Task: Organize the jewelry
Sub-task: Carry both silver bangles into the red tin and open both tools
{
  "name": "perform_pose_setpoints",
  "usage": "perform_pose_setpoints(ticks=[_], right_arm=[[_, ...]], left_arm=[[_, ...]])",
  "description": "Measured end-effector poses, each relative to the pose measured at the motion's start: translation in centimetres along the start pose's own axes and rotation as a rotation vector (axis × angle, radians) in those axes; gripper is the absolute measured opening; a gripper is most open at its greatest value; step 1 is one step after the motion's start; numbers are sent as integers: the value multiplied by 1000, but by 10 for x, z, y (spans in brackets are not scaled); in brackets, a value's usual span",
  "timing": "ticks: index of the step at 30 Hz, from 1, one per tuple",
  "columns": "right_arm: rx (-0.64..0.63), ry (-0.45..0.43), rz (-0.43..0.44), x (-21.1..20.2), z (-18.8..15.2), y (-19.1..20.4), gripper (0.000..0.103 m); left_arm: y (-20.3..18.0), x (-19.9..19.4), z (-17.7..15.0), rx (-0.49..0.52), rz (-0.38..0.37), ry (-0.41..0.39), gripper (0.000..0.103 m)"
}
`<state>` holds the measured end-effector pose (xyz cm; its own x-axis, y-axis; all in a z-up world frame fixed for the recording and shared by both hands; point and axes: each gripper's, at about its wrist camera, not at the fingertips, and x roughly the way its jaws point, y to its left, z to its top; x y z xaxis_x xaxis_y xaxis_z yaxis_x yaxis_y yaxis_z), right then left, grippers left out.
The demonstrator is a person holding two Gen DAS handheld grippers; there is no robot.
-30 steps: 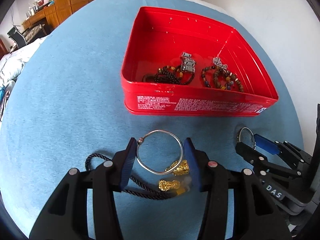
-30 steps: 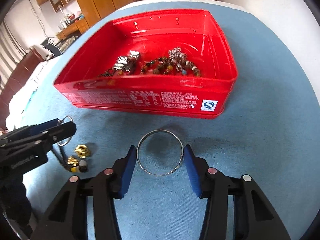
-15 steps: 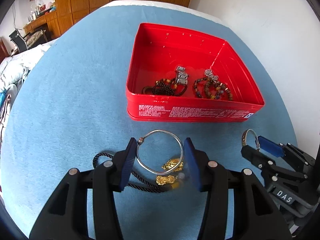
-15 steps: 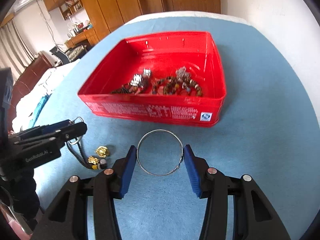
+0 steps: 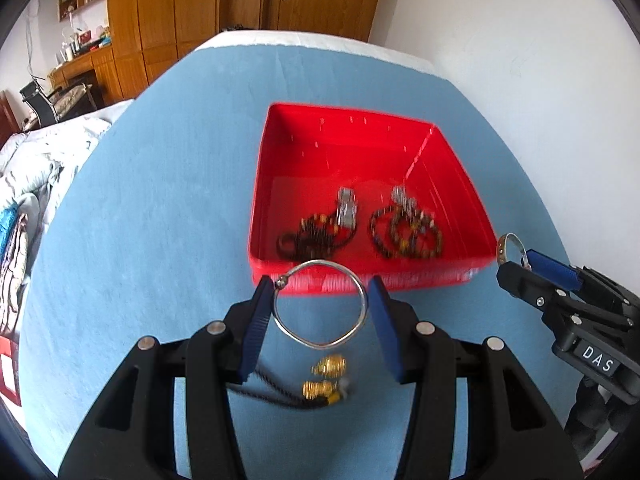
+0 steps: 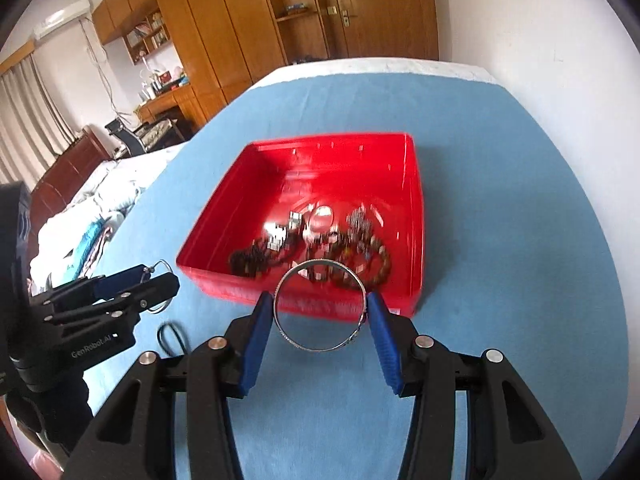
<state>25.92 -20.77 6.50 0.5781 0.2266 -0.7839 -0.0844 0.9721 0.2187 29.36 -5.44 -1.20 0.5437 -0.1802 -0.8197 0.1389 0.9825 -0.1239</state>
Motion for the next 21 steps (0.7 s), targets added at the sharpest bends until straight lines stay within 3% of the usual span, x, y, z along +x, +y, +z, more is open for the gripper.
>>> perform_pose_setpoints(ticks=[5,10,21], right_arm=[[29,-15,-22,17,30,-4,49],[56,-4,-36,50,56,-11,49],[50,65,-91,114,71,-18,49]], left_arm=[[0,17,37,-32,0,-31,47],[1,45,63,-53,-17,-12,47],[-4,112,80,-36,0,89,47]])
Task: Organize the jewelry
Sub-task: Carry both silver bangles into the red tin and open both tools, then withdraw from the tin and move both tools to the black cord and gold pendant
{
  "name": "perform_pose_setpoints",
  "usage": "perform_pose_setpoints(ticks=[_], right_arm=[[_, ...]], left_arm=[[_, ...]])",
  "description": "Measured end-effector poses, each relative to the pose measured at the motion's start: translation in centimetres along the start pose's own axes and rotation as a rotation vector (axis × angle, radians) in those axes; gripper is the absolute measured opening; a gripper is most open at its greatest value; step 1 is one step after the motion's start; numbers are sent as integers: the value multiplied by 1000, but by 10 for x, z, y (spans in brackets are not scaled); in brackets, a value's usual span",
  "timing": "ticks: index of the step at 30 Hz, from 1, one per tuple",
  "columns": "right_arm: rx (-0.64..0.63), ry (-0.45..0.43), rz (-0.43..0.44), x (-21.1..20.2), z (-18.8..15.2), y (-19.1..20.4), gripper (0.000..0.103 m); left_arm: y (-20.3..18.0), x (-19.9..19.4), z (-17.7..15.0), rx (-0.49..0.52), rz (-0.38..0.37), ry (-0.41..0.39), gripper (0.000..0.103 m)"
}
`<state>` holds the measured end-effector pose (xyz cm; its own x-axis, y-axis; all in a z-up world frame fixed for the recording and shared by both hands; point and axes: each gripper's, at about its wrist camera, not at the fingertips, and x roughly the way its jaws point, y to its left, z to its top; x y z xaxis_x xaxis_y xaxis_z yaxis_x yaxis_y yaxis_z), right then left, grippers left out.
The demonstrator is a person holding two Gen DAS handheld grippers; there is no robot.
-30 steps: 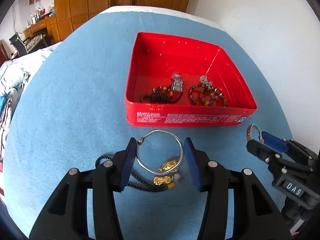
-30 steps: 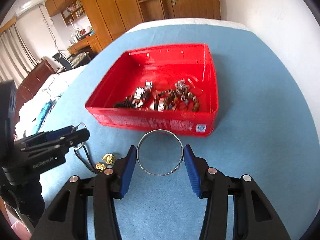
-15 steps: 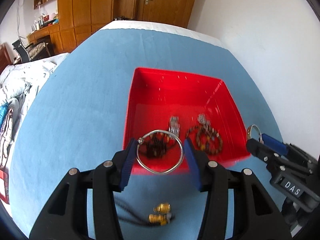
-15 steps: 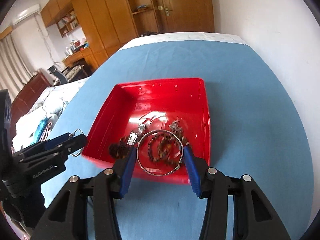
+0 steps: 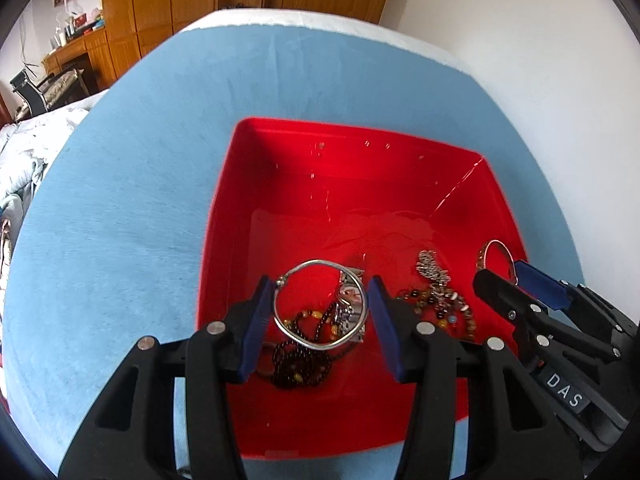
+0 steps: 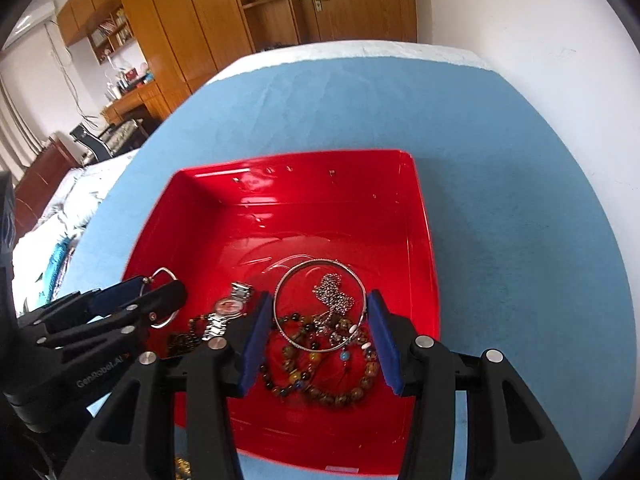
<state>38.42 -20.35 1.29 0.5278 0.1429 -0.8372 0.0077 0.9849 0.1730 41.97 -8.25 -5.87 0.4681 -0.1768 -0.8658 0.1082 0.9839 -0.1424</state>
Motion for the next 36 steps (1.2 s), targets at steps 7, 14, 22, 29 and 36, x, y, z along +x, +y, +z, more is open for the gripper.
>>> perform_pose_setpoints(ticks=[7,14,22,29,36], right_arm=[[-10,-3,12,7,1,-1,50],[-4,-31,48,-7,-1,-4,50],[4,-65,72,-32,-8,-4,50],[-6,-79,86,-52,-24,3,50],[-35,-90,99,-75,-43,17,50]], left_arm=[[6,7,1,-30,-34,30,59],[9,-17,-2,-24,-51,-14,59],[9,-54,-14,-13,-42,-73,60],[9,-82,-33,8,-16,-103,65],[19,-100,-61,-2,25,-82,65]])
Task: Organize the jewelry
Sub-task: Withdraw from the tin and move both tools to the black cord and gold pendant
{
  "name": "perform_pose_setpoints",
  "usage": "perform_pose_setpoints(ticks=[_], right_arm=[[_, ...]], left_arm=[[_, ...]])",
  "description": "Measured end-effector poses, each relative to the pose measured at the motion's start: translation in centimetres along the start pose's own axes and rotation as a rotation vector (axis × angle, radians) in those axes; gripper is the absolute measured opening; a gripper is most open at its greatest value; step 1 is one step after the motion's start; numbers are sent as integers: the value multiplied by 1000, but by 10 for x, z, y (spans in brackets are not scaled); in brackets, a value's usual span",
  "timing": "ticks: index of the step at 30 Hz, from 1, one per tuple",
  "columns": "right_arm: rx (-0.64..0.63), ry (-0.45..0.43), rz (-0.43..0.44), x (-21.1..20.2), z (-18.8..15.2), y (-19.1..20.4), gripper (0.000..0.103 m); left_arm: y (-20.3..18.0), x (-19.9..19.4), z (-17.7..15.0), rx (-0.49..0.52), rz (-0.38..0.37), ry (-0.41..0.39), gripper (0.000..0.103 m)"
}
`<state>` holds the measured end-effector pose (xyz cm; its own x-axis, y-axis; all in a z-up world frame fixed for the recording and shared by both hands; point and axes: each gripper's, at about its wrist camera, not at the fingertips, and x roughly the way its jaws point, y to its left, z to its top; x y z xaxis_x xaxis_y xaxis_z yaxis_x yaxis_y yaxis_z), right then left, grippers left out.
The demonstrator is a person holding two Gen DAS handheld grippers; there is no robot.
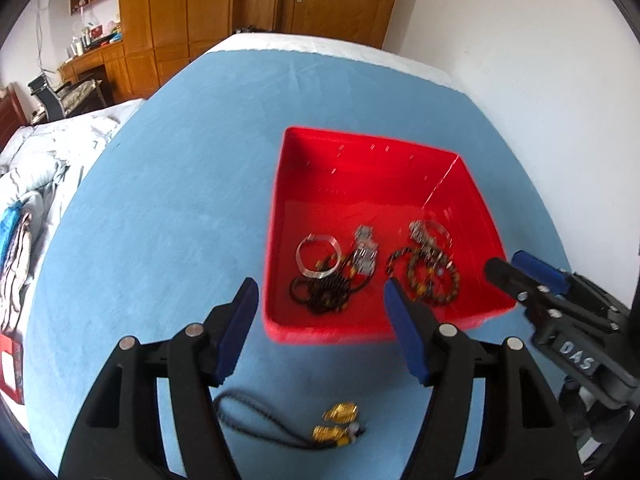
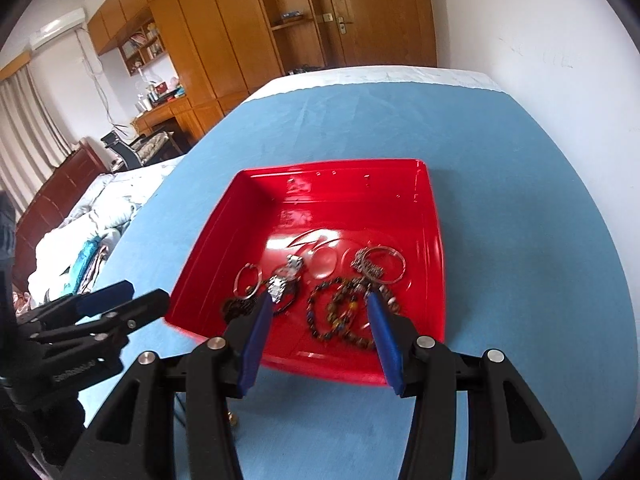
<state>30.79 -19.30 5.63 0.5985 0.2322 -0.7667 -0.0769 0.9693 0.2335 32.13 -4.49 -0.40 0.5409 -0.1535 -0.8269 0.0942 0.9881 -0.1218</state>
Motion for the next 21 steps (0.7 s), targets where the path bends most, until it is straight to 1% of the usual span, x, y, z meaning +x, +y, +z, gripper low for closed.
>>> perform_pose_setpoints(ticks=[5,10,14,17,21], right_arm=[[-27,-1,17,-15,-16,14,50],[-63,38,41,-18,-36,32,49],[-92,96,62,-5,-52,48,48],[-90,138,75,7,-63,52,46],[-77,189,82,26,-75,54,42]], left_arm=[[12,-10,-21,-2,28,22,65],[30,-7,-49,-21,25,57,64],[45,6,-72,-47,27,108,62],[54,13,-82,-64,29,135,60],[58,11,-88,-64,35,126,59]])
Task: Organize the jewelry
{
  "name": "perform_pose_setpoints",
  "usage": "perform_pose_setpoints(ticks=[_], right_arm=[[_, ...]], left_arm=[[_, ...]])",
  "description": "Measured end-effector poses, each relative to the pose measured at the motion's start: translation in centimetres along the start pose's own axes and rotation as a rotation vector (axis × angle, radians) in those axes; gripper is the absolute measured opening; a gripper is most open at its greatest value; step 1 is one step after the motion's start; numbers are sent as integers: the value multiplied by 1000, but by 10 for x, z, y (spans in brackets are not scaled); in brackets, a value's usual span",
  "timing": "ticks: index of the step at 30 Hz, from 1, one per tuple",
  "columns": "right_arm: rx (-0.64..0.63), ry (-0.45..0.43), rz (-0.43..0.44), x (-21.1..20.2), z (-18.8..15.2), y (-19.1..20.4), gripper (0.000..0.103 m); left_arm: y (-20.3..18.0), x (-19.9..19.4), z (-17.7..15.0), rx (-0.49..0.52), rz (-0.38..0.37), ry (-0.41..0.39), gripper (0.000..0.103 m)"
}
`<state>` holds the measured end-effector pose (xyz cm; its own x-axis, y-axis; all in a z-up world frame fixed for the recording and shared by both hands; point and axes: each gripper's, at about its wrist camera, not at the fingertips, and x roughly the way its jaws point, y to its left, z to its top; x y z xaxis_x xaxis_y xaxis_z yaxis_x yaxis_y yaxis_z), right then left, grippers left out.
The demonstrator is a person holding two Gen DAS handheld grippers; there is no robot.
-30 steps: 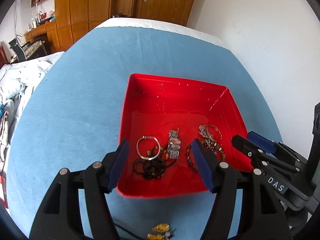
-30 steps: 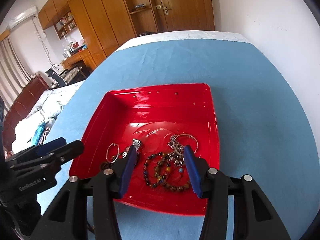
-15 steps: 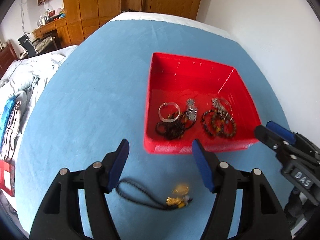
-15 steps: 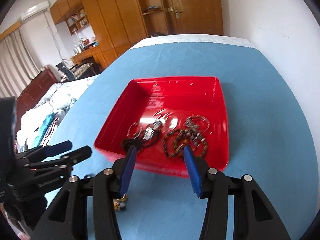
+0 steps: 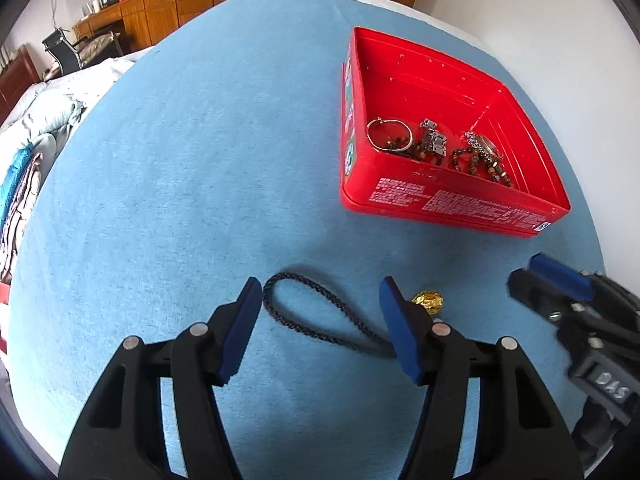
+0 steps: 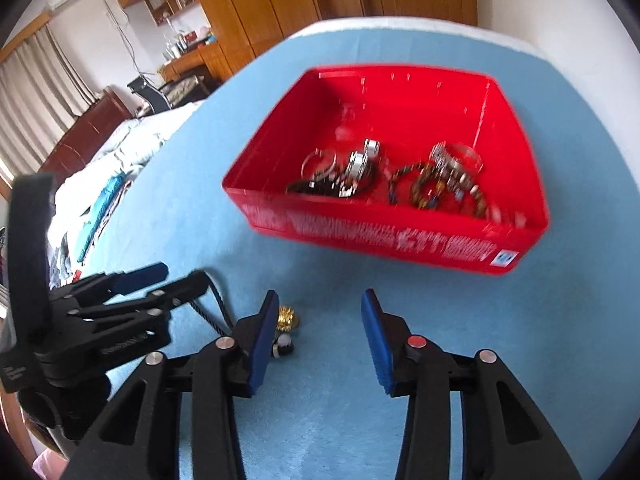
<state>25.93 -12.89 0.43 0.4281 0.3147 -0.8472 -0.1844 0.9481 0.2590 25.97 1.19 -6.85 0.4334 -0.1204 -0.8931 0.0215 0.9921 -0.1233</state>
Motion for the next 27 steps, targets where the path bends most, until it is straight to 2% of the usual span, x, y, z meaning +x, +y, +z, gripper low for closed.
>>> perform_pose_setpoints(ticks=[4,6,7,12,20,23,25,26,27], right_arm=[[-6,33,5,14,-6,5,41],[-8,53,14,22,-9,6,40],[-8,65,19,26,-9,7,40],[-4,114,62,42,-12,12,39],[-5,141,60,54,-13,21,38],[-1,144,51,57,-13,24,33],[-8,139,40,59,-13,27,27],[-10,138,35,60,-13,28,20],[-8,137,36,63,-11,28,20]], left_arm=[[3,-5,-4,6,20,-28,55],[5,-5,-6,6,24,-24,43],[5,-3,-6,6,22,-18,42],[7,4,-6,8,11,2,41],[11,4,-6,-1,9,1,42],[10,4,-5,3,5,2,42],[9,5,-6,3,6,2,43],[9,6,-6,3,5,3,43],[9,6,-6,2,4,4,43]])
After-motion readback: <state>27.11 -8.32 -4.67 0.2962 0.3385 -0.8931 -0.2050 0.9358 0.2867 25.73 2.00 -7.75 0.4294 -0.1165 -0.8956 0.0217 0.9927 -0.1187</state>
